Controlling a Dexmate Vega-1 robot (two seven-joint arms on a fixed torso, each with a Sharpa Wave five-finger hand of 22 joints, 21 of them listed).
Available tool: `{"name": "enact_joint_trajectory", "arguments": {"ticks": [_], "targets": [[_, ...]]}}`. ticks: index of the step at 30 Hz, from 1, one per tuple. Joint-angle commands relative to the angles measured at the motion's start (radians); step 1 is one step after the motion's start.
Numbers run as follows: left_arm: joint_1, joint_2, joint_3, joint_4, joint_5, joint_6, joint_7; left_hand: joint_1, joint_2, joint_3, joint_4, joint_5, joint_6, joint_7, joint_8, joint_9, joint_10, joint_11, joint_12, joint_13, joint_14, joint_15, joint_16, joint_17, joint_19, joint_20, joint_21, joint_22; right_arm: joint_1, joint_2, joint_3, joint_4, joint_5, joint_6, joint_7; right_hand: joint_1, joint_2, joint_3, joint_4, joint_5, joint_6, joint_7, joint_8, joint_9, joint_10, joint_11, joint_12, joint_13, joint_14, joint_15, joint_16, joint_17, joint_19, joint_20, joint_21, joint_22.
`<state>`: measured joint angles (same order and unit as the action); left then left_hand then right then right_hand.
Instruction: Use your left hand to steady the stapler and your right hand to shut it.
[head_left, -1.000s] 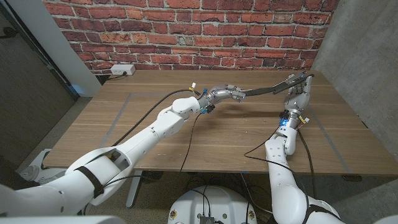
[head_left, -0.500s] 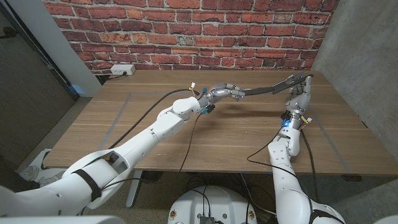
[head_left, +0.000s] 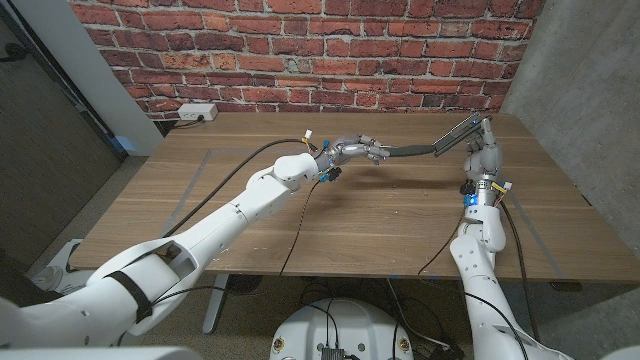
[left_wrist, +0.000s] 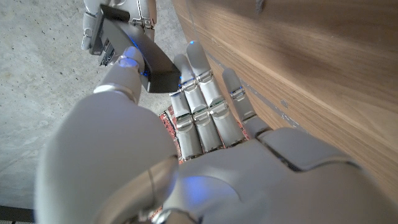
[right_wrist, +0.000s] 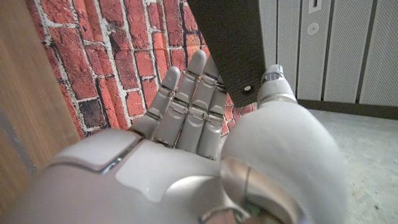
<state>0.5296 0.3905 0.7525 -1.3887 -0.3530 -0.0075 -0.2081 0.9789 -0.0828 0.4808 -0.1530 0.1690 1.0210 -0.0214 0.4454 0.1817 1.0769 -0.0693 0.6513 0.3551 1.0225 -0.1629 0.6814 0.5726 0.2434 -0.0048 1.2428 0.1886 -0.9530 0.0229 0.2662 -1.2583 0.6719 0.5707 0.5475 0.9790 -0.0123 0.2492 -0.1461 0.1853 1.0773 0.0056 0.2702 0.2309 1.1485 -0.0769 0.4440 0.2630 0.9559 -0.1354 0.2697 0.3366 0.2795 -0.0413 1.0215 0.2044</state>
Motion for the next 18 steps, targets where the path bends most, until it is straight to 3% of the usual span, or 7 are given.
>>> {"name": "enact_joint_trajectory", "arguments": {"ticks": [1,12,18], "targets": [[-0.015,0.035,0.007,-0.037,0.016,0.055,-0.002,0.109,0.113,0.013,0.006,0.007,0.168,0.096,0.001,0.053,0.051,-0.046,0.029,0.114,0.001,-0.045,-0.001,0.005,-0.008,0.0,0.005,0.005,-0.055,-0.202,-0.109,-0.119,-0.125,-0.123,-0.055,0.163,0.146,-0.003,-0.002,0.007,0.114,-0.099,0.007,0.001,0.02,-0.01,-0.002,0.001,0.006,-0.107,-0.001,0.006,-0.005,-0.093,0.011,0.0],[-0.029,0.043,0.012,-0.039,0.021,0.071,-0.011,0.108,0.111,0.018,0.009,0.008,0.166,0.092,0.0,0.062,0.048,-0.048,0.033,0.135,-0.001,-0.045,-0.007,0.013,-0.018,-0.002,0.007,0.004,-0.028,-0.376,-0.212,-0.206,-0.199,-0.247,-0.009,0.168,0.146,-0.006,-0.002,0.008,0.122,-0.097,0.008,0.002,0.029,-0.002,0.001,0.002,0.014,-0.108,0.001,0.01,-0.008,-0.092,0.015,-0.003],[-0.037,0.043,0.014,-0.034,0.023,0.079,-0.014,0.106,0.109,0.022,0.01,0.009,0.166,0.087,-0.004,0.063,0.044,-0.051,0.034,0.149,-0.003,-0.047,-0.013,0.019,-0.022,-0.002,0.009,0.004,-0.019,-0.52,-0.284,-0.341,-0.331,-0.352,-0.032,0.172,0.143,-0.009,-0.004,0.01,0.133,-0.095,0.009,-0.001,0.037,0.001,0.0,-0.004,0.019,-0.107,0.001,0.012,0.0,-0.09,0.021,-0.005]]}}
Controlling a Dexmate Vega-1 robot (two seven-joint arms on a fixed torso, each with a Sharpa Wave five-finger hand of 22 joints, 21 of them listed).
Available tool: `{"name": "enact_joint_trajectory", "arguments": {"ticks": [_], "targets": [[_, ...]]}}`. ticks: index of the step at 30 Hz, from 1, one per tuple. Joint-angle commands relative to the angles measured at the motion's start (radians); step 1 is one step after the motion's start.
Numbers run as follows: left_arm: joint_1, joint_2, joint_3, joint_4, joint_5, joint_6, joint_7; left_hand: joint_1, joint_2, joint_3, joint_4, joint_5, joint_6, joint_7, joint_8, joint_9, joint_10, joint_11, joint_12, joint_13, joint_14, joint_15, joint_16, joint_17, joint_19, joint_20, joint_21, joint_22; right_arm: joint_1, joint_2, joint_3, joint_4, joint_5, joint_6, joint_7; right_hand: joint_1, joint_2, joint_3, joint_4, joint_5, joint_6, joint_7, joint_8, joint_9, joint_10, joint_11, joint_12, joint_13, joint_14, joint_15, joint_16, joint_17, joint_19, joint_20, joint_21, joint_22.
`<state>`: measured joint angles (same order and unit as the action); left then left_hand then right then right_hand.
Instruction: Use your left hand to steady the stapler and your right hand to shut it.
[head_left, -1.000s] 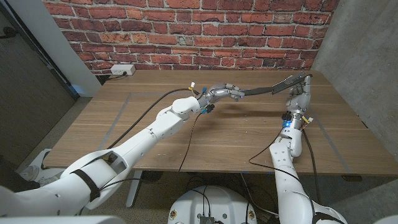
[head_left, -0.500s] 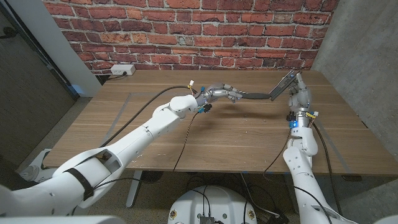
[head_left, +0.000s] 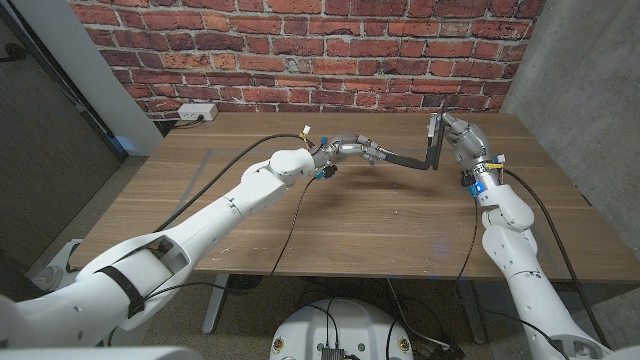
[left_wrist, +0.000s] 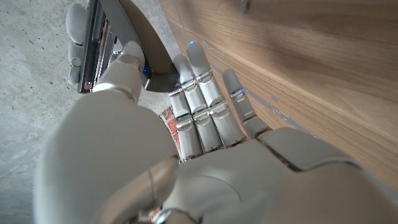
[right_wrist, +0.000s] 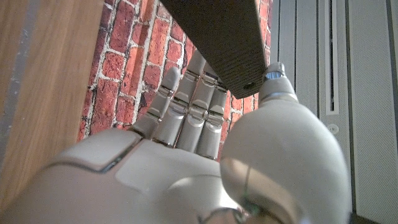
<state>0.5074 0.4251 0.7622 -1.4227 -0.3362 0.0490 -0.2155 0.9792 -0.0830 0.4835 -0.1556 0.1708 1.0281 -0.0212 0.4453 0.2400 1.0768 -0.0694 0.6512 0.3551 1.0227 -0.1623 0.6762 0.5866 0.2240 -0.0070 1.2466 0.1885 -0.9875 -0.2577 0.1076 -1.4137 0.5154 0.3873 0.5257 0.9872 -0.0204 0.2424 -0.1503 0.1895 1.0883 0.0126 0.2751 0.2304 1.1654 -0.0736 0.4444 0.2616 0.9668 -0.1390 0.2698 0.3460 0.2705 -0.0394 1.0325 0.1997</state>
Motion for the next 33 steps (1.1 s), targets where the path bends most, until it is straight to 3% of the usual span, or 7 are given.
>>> {"name": "enact_joint_trajectory", "arguments": {"ticks": [1,4,10,14,20,33], "targets": [[-0.015,0.008,0.004,0.0,0.007,0.022,-0.007,0.105,0.109,0.02,0.013,0.007,0.159,0.087,-0.005,0.005,0.043,-0.052,0.034,0.151,-0.003,-0.047,-0.008,0.006,-0.002,-0.001,0.005,0.004,0.015,-0.245,-0.129,-0.188,-0.174,-0.172,-0.015,0.164,0.151,-0.002,0.0,0.006,0.123,-0.1,0.004,-0.001,0.021,-0.001,-0.001,-0.004,0.009,-0.104,0.001,0.003,0.008,-0.092,0.011,0.0],[-0.019,0.009,0.007,0.002,0.011,0.02,-0.011,0.106,0.108,0.022,0.013,0.007,0.158,0.085,-0.007,0.004,0.042,-0.051,0.034,0.156,0.0,-0.048,-0.01,0.007,-0.005,0.0,0.006,0.003,0.022,-0.302,-0.163,-0.253,-0.236,-0.217,-0.042,0.167,0.15,-0.002,-0.001,0.006,0.126,-0.095,0.003,-0.004,0.023,-0.001,0.0,-0.004,0.012,-0.104,0.001,0.004,0.011,-0.091,0.014,-0.001],[-0.016,0.012,0.006,-0.002,0.011,0.017,-0.009,0.103,0.107,0.026,0.015,0.008,0.155,0.083,-0.011,0.004,0.042,-0.051,0.035,0.165,-0.002,-0.048,-0.015,0.01,-0.006,-0.001,0.007,0.003,0.035,-0.363,-0.212,-0.314,-0.305,-0.256,-0.097,0.173,0.146,-0.004,-0.004,0.009,0.137,-0.09,0.002,-0.009,0.038,0.006,0.001,-0.009,0.021,-0.104,0.001,0.005,0.016,-0.091,0.019,-0.003],[-0.011,0.017,0.002,-0.009,0.01,0.017,-0.005,0.1,0.105,0.027,0.016,0.008,0.159,0.083,-0.012,0.004,0.044,-0.051,0.034,0.167,0.001,-0.047,-0.015,0.014,-0.005,-0.003,0.009,0.002,0.046,-0.386,-0.238,-0.326,-0.319,-0.265,-0.118,0.176,0.143,-0.005,-0.005,0.011,0.139,-0.075,0.0,-0.011,0.036,0.02,0.001,-0.009,0.023,-0.103,-0.002,0.004,0.016,-0.092,0.021,-0.004],[-0.005,0.023,-0.003,-0.017,0.009,0.018,0.001,0.101,0.101,0.03,0.014,0.008,0.161,0.084,-0.013,0.006,0.049,-0.052,0.033,0.171,0.004,-0.049,-0.018,0.017,-0.005,-0.004,0.01,0.002,0.073,-0.418,-0.286,-0.341,-0.335,-0.3,-0.127,0.181,0.14,-0.005,-0.006,0.013,0.138,-0.075,-0.001,-0.01,0.034,0.027,-0.002,-0.01,0.021,-0.103,-0.008,0.002,0.018,-0.091,0.025,-0.006],[0.004,0.032,-0.011,-0.032,0.005,0.015,0.008,0.095,0.097,0.038,0.017,0.01,0.161,0.08,-0.022,0.002,0.053,-0.06,0.022,0.169,0.009,-0.048,-0.026,0.023,-0.008,-0.005,0.013,0.001,0.161,-0.535,-0.473,-0.491,-0.577,-0.449,-0.195,0.184,0.136,-0.001,-0.005,0.015,0.138,-0.052,-0.01,-0.018,0.04,0.042,-0.003,-0.014,0.031,-0.099,-0.018,-0.003,0.022,-0.079,0.03,-0.011]]}}
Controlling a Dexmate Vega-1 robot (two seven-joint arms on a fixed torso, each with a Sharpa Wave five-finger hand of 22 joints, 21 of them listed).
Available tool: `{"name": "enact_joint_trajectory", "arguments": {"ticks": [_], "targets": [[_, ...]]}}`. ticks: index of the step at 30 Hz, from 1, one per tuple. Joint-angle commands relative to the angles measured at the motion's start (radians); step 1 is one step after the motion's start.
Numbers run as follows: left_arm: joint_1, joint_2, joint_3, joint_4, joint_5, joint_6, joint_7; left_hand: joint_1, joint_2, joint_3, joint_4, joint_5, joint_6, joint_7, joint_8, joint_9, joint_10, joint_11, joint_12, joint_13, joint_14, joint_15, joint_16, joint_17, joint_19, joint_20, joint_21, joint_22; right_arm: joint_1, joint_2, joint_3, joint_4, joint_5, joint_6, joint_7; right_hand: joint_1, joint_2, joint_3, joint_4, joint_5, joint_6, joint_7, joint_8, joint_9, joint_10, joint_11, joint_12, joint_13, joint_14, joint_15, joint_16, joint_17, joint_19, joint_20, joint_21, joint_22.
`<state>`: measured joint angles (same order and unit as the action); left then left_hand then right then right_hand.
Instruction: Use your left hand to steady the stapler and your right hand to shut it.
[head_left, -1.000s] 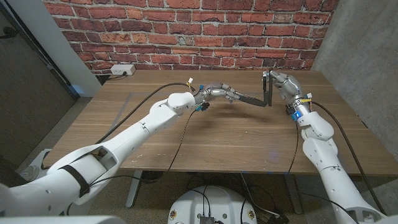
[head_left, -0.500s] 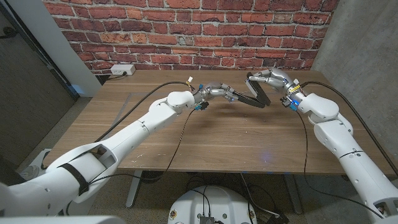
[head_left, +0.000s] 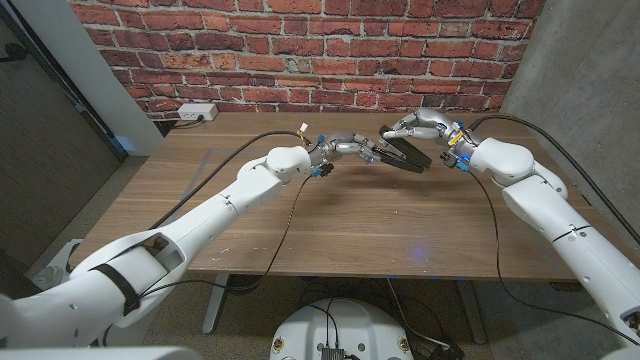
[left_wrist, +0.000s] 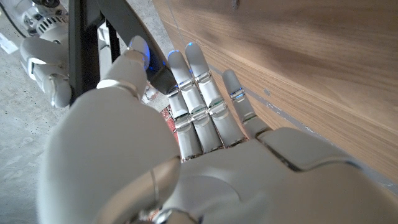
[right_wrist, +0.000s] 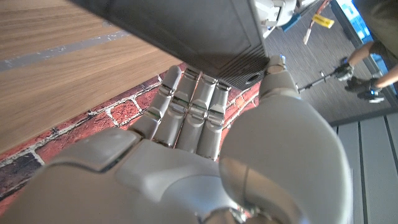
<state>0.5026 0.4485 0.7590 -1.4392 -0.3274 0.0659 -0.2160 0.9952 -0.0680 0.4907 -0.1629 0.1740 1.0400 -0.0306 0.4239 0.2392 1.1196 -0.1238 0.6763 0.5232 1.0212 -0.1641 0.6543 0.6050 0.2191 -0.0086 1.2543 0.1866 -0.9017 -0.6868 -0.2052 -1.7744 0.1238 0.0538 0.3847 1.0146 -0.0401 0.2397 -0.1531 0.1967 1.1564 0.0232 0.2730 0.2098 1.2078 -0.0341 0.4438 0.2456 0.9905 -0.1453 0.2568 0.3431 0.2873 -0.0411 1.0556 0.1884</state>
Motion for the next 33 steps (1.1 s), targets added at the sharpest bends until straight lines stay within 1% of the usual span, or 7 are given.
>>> {"name": "enact_joint_trajectory", "arguments": {"ticks": [1,15,26,28,31,32,33], "targets": [[0.01,0.01,-0.008,-0.017,-0.005,-0.002,0.009,0.079,0.081,0.032,0.024,0.007,0.149,0.089,-0.002,0.002,0.009,-0.003,-0.003,0.003,0.011,-0.045,-0.004,0.006,-0.004,-0.002,0.005,0.003,0.085,-0.114,-0.176,-0.137,-0.201,-0.12,-0.052,0.156,0.156,0.002,-0.002,0.007,0.069,-0.062,-0.008,0.002,-0.005,0.001,-0.003,0.002,0.007,-0.093,-0.006,-0.001,0.005,-0.078,0.006,0.0],[0.024,0.021,-0.018,-0.032,-0.012,-0.008,0.015,0.08,0.072,0.037,0.021,0.006,0.162,0.098,0.003,0.013,0.022,0.002,-0.005,0.014,0.022,-0.041,-0.003,0.019,-0.001,-0.004,0.01,0.002,0.161,-0.165,-0.291,-0.187,-0.275,-0.193,-0.06,0.158,0.172,0.015,0.004,-0.006,0.024,-0.054,-0.019,0.02,-0.042,0.012,-0.014,0.014,-0.018,-0.092,-0.03,-0.008,-0.011,-0.078,0.009,-0.001],[0.028,0.024,-0.02,-0.035,-0.015,-0.012,0.012,0.077,0.068,0.039,0.022,0.005,0.174,0.103,0.008,0.021,0.026,0.006,-0.006,0.026,0.025,-0.041,-0.003,0.03,-0.001,-0.004,0.013,0.002,0.142,-0.176,-0.268,-0.188,-0.214,-0.173,-0.098,0.094,0.186,0.015,0.04,-0.011,-0.051,-0.055,-0.038,0.033,-0.13,0.033,-0.045,0.029,-0.063,-0.069,-0.047,-0.008,-0.018,-0.037,0.021,-0.002],[0.028,0.025,-0.02,-0.035,-0.015,-0.014,0.011,0.077,0.067,0.04,0.022,0.005,0.176,0.106,0.01,0.023,0.028,0.009,-0.007,0.026,0.026,-0.04,-0.003,0.031,-0.001,-0.005,0.014,0.002,0.141,-0.178,-0.264,-0.188,-0.203,-0.172,-0.097,0.08,0.185,0.02,0.041,-0.005,-0.12,-0.055,-0.063,0.027,-0.188,0.04,-0.07,0.029,-0.098,-0.05,-0.051,-0.003,-0.033,-0.025,0.021,-0.003],[0.029,0.026,-0.021,-0.037,-0.014,-0.016,0.012,0.078,0.067,0.041,0.022,0.005,0.179,0.106,0.011,0.025,0.029,0.007,-0.007,0.03,0.027,-0.041,-0.003,0.034,-0.001,-0.006,0.015,0.002,0.136,-0.179,-0.252,-0.182,-0.17,-0.163,-0.09,0.048,0.174,0.015,0.049,-0.003,-0.193,-0.048,-0.082,0.021,-0.249,0.054,-0.099,0.029,-0.145,-0.024,-0.059,-0.006,-0.05,-0.007,0.019,-0.005],[0.029,0.027,-0.021,-0.038,-0.014,-0.016,0.011,0.076,0.067,0.041,0.023,0.004,0.178,0.106,0.01,0.026,0.029,0.008,-0.008,0.029,0.027,-0.041,-0.003,0.035,-0.001,-0.006,0.015,0.002,0.135,-0.176,-0.244,-0.17,-0.14,-0.152,-0.075,0.036,0.169,0.014,0.05,-0.003,-0.225,-0.044,-0.087,0.017,-0.294,0.048,-0.122,0.023,-0.179,-0.007,-0.064,-0.011,-0.053,-0.002,0.019,-0.005],[0.03,0.027,-0.021,-0.038,-0.015,-0.015,0.011,0.076,0.066,0.042,0.023,0.004,0.178,0.107,0.01,0.027,0.029,0.007,-0.008,0.031,0.028,-0.041,-0.003,0.035,-0.002,-0.005,0.015,0.002,0.133,-0.17,-0.235,-0.154,-0.108,-0.135,-0.062,0.023,0.166,0.013,0.051,-0.003,-0.279,-0.038,-0.096,0.012,-0.333,0.059,-0.145,0.014,-0.217,0.008,-0.068,-0.016,-0.062,0.003,0.018,-0.005]]}}
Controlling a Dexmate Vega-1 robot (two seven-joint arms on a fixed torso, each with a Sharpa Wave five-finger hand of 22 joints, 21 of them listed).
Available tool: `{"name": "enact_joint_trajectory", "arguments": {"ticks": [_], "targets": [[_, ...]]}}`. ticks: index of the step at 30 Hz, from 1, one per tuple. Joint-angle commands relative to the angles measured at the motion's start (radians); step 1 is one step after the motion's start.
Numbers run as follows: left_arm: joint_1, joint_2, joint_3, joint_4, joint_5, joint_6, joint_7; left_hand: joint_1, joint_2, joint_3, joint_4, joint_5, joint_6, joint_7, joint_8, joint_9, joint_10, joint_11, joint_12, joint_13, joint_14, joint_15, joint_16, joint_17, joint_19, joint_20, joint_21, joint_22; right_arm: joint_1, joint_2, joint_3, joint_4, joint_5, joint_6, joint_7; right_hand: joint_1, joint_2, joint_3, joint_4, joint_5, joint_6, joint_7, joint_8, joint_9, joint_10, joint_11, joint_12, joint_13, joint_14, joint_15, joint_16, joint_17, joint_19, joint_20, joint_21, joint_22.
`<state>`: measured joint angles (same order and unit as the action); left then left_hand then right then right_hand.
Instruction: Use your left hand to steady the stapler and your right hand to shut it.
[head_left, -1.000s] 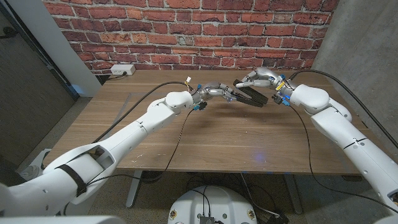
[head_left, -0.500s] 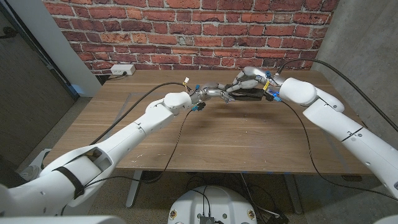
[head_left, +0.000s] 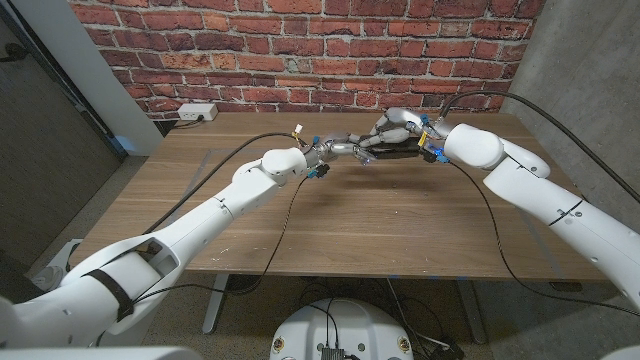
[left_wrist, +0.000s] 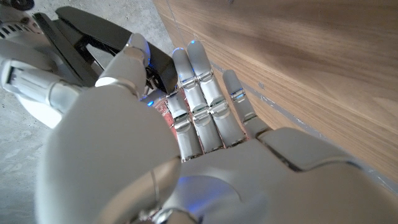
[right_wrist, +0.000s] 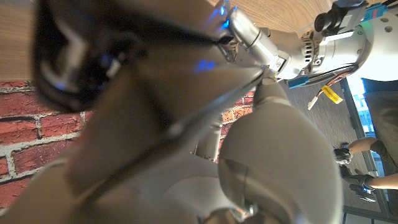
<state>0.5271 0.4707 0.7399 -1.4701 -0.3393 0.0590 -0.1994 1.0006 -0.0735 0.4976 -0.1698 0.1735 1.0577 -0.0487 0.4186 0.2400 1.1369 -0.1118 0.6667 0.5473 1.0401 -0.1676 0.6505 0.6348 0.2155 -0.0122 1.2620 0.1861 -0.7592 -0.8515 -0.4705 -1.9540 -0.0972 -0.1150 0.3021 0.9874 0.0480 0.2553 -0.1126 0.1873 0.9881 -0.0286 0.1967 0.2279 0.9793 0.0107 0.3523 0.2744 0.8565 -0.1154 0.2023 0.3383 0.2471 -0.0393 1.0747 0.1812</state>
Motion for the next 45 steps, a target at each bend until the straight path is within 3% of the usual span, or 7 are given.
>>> {"name": "enact_joint_trajectory", "arguments": {"ticks": [1,5,6,13,22,33,45], "targets": [[0.006,0.006,-0.003,-0.008,-0.003,-0.009,-0.006,0.072,0.072,0.036,0.03,0.005,0.161,0.125,0.016,0.026,0.011,-0.004,0.002,0.009,0.009,-0.036,0.0,0.006,0.001,-0.001,0.008,0.003,-0.012,-0.001,0.038,0.037,0.138,0.045,0.029,0.035,0.07,-0.008,0.013,0.004,-0.129,0.017,-0.017,-0.009,-0.13,0.01,-0.068,-0.021,-0.112,-0.005,-0.016,-0.015,-0.023,0.008,-0.001,0.002],[0.008,0.008,-0.003,-0.009,-0.004,-0.01,-0.007,0.071,0.071,0.038,0.03,0.005,0.162,0.125,0.016,0.028,0.015,-0.005,-0.002,0.007,0.009,-0.036,-0.001,0.009,0.001,-0.003,0.009,0.003,-0.023,-0.001,0.057,0.04,0.165,0.052,0.036,-0.008,0.054,-0.02,0.02,-0.005,-0.241,0.017,-0.025,-0.018,-0.229,0.028,-0.12,-0.042,-0.183,0.027,-0.016,-0.031,-0.051,0.031,-0.012,0.001],[0.009,0.008,-0.004,-0.009,-0.004,-0.011,-0.007,0.07,0.07,0.037,0.03,0.004,0.162,0.123,0.016,0.029,0.015,-0.003,-0.002,0.008,0.008,-0.037,-0.002,0.01,0.0,-0.003,0.009,0.003,-0.026,0.002,0.064,0.045,0.181,0.059,0.042,-0.019,0.051,-0.023,0.022,-0.007,-0.258,0.02,-0.022,-0.019,-0.246,0.017,-0.128,-0.046,-0.199,0.033,-0.016,-0.034,-0.062,0.038,-0.016,0.0],[0.012,0.011,-0.005,-0.012,-0.006,-0.014,-0.009,0.069,0.069,0.04,0.031,0.004,0.169,0.128,0.017,0.033,0.019,0.002,-0.004,0.013,0.01,-0.038,-0.003,0.016,0.0,-0.004,0.011,0.003,-0.043,0.012,0.099,0.061,0.241,0.078,0.069,-0.094,0.03,-0.052,0.038,-0.011,-0.447,0.007,-0.028,-0.027,-0.389,0.022,-0.163,-0.063,-0.317,0.078,-0.017,-0.052,-0.107,0.071,-0.044,0.0],[0.018,0.016,-0.007,-0.022,-0.008,-0.017,-0.01,0.069,0.068,0.047,0.032,0.004,0.171,0.132,0.017,0.041,0.022,0.005,-0.01,0.015,0.013,-0.039,-0.008,0.022,0.0,-0.006,0.015,0.003,-0.074,0.025,0.141,0.066,0.276,0.108,0.071,-0.174,0.013,-0.088,0.063,-0.006,-0.61,-0.006,-0.027,-0.031,-0.511,0.02,-0.165,-0.069,-0.394,0.105,-0.011,-0.063,-0.152,0.089,-0.078,0.0],[0.032,0.029,-0.012,-0.042,-0.009,-0.02,-0.006,0.069,0.067,0.051,0.032,0.004,0.17,0.132,0.014,0.044,0.02,0.002,-0.014,0.024,0.012,-0.04,-0.013,0.029,0.0,-0.006,0.018,0.003,-0.109,0.058,0.189,0.084,0.329,0.159,0.075,-0.232,-0.015,-0.123,0.076,0.003,-0.721,-0.006,-0.024,-0.033,-0.605,0.025,-0.164,-0.071,-0.468,0.122,-0.016,-0.075,-0.175,0.105,-0.106,-0.001],[0.061,0.052,-0.028,-0.082,-0.014,-0.026,0.011,0.067,0.068,0.058,0.034,0.004,0.166,0.132,0.005,0.044,0.019,0.002,-0.026,0.02,0.008,-0.038,-0.02,0.036,-0.005,-0.006,0.02,0.002,-0.171,0.143,0.271,0.139,0.434,0.27,0.072,-0.266,-0.023,-0.14,0.089,0.006,-0.727,-0.006,-0.013,-0.033,-0.612,0.032,-0.155,-0.071,-0.495,0.124,-0.015,-0.081,-0.188,0.099,-0.121,-0.002]]}}
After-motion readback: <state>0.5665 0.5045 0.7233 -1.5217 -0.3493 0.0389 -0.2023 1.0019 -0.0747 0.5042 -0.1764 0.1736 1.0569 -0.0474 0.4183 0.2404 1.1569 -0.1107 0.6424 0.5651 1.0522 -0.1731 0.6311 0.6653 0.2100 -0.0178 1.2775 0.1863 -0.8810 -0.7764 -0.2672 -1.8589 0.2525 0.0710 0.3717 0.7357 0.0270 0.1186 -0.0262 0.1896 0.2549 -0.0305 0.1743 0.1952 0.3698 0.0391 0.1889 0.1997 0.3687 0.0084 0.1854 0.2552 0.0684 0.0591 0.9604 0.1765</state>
